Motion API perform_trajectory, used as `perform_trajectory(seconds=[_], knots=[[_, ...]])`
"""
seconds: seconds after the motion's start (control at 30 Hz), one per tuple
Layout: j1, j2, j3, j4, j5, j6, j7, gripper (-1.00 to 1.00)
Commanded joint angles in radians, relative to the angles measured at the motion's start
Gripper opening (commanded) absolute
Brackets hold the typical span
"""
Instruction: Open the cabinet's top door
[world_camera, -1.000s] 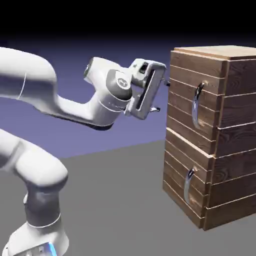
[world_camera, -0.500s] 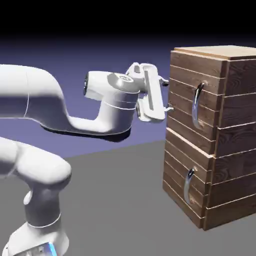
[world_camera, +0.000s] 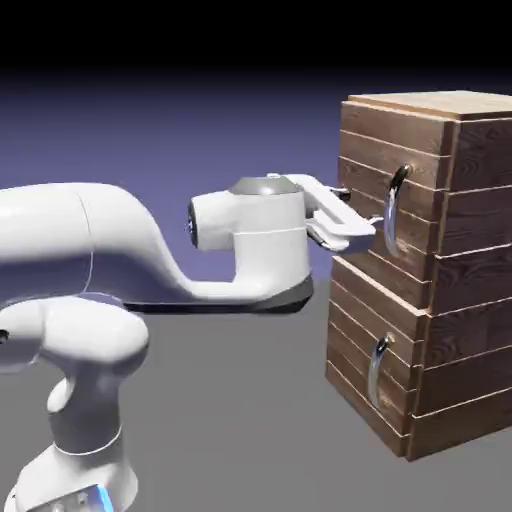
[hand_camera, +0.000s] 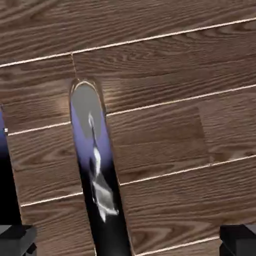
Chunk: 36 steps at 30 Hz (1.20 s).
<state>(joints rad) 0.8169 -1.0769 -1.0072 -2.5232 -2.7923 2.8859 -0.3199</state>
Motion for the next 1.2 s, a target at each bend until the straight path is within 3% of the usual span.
perform_trajectory(seconds=[0.0, 0.23, 0.27, 0.7, 1.17], knots=[[0.013, -0.008, -0.016, 0.004, -0.044, -0.002, -0.017, 1.0], [0.198, 0.054, -0.118, 0.128, -0.102, -0.051, -0.013, 1.0], [0.198, 0.054, -0.118, 0.128, -0.102, -0.051, -0.013, -1.0], [-0.222, 0.295, 0.258, -0.014, -0.123, -0.138, 0.393, -1.0], [-0.555, 0.174, 0.695, -0.273, 0.466, -0.376, 0.126, -1.0]])
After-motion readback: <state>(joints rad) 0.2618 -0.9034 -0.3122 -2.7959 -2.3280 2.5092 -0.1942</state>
